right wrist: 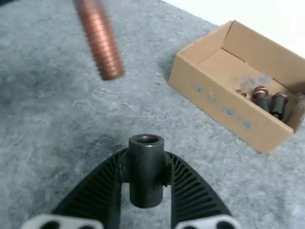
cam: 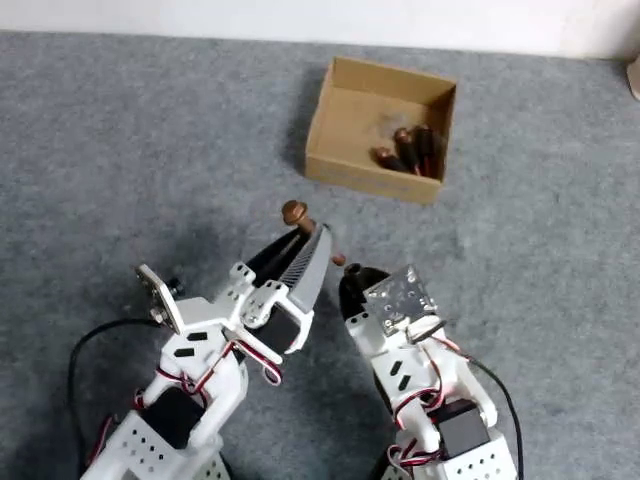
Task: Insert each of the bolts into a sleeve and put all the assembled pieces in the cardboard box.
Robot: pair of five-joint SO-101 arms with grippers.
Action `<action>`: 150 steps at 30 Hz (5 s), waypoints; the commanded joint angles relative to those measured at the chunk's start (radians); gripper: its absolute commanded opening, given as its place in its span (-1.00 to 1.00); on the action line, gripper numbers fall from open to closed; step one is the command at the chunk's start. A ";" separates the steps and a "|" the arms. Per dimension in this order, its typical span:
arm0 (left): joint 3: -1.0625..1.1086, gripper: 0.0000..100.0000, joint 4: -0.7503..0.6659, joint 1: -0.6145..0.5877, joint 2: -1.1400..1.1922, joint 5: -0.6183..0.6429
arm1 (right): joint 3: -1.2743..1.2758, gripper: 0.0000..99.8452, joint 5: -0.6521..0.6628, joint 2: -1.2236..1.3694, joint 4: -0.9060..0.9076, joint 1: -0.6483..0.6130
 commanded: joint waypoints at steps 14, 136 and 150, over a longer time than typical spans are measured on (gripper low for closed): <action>0.019 -0.99 0.133 0.016 -0.019 0.009 | -0.087 -0.99 0.014 -0.005 -0.038 -0.094; -0.756 -0.99 0.480 -0.481 1.425 -0.654 | -3.166 -0.99 0.104 3.069 0.283 0.346; -0.756 -0.99 0.479 -0.481 1.426 -0.654 | -3.353 -0.38 0.103 3.025 0.621 0.344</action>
